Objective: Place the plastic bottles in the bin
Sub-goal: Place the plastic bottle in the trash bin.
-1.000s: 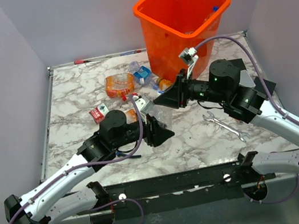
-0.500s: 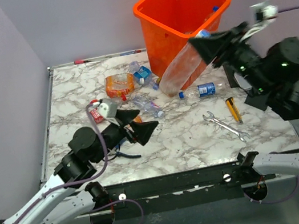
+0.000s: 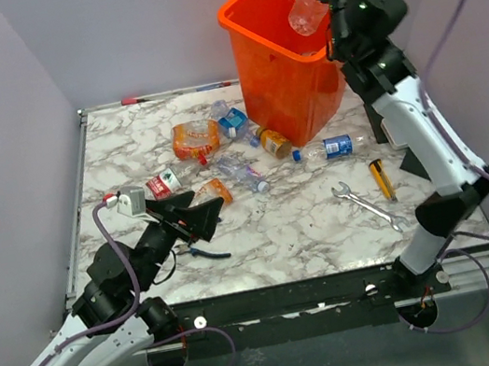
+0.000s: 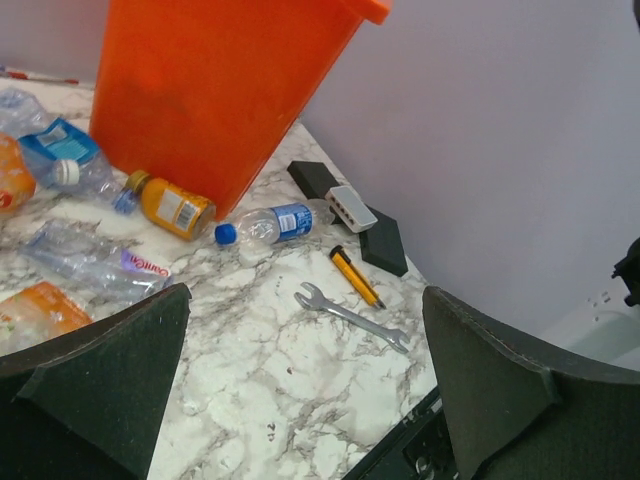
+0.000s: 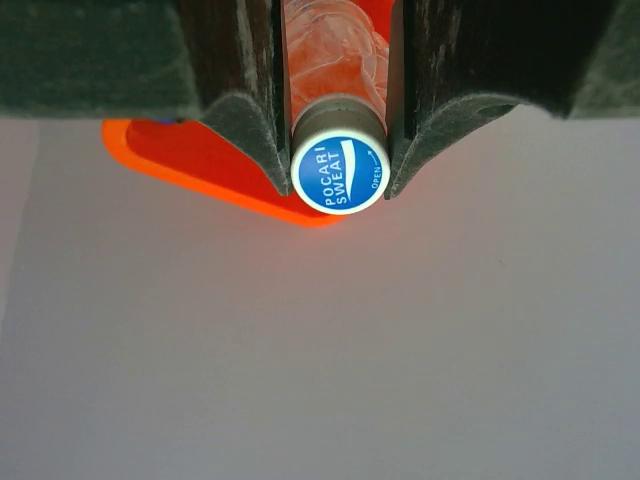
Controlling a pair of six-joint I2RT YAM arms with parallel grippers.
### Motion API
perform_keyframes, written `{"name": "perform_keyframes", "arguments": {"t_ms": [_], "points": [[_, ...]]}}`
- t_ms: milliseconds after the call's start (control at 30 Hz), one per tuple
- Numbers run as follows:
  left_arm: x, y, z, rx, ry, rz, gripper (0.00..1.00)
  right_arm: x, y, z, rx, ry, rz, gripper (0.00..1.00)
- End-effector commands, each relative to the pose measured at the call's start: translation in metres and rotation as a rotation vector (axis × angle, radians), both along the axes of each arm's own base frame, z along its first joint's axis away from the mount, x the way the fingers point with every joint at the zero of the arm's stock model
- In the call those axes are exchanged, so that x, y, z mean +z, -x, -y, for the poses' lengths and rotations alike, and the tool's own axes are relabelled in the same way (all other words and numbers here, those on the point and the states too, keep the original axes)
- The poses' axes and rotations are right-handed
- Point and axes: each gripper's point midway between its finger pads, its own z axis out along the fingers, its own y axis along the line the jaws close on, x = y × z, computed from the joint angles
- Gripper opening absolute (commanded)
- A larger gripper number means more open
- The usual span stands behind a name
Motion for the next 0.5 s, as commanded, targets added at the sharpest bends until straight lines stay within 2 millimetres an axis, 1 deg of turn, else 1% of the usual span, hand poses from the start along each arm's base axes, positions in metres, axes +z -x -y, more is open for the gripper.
{"name": "perform_keyframes", "arguments": {"t_ms": [0, 33, 67, 100, 167, 200, 233, 300, 367, 400, 433, 467], "points": [[-0.014, -0.005, -0.018, 0.091, 0.001, -0.108, 0.99, -0.03, -0.058, 0.005, -0.008, -0.037, -0.095, 0.01], [-0.016, -0.005, -0.023, 0.11, -0.002, -0.122, 0.99, -0.041, -0.07, -0.001, 0.017, -0.033, -0.13, 0.16], [-0.018, -0.006, -0.028, 0.133, -0.001, -0.133, 0.99, -0.049, -0.079, -0.007, 0.048, -0.028, -0.162, 0.44], [-0.022, -0.006, -0.034, 0.157, 0.001, -0.146, 0.99, -0.055, -0.083, -0.012, 0.071, -0.029, -0.188, 0.63], [-0.028, -0.008, -0.045, 0.21, 0.009, -0.163, 0.99, -0.062, -0.081, -0.017, 0.104, -0.063, -0.215, 0.78], [-0.031, -0.009, -0.051, 0.235, 0.013, -0.172, 0.99, -0.062, -0.077, -0.018, 0.122, -0.077, -0.218, 0.83], [-0.035, -0.011, -0.056, 0.261, 0.02, -0.181, 0.99, -0.061, -0.07, -0.019, 0.139, -0.085, -0.214, 0.86], [-0.04, -0.013, -0.063, 0.305, 0.025, -0.195, 0.99, -0.052, -0.051, -0.02, 0.179, -0.096, -0.193, 0.88], [-0.048, -0.016, -0.065, 0.326, 0.011, -0.21, 0.99, -0.044, -0.021, -0.024, 0.228, -0.094, -0.175, 0.89], [-0.052, -0.017, -0.064, 0.334, 0.001, -0.22, 0.99, -0.044, -0.006, -0.027, 0.255, -0.088, -0.173, 0.88], [-0.056, -0.019, -0.063, 0.337, -0.011, -0.23, 0.99, -0.044, 0.013, -0.029, 0.291, -0.082, -0.169, 0.88], [-0.062, -0.02, -0.06, 0.337, -0.029, -0.242, 0.99, -0.062, 0.024, -0.038, 0.354, -0.068, -0.202, 0.87]]}}
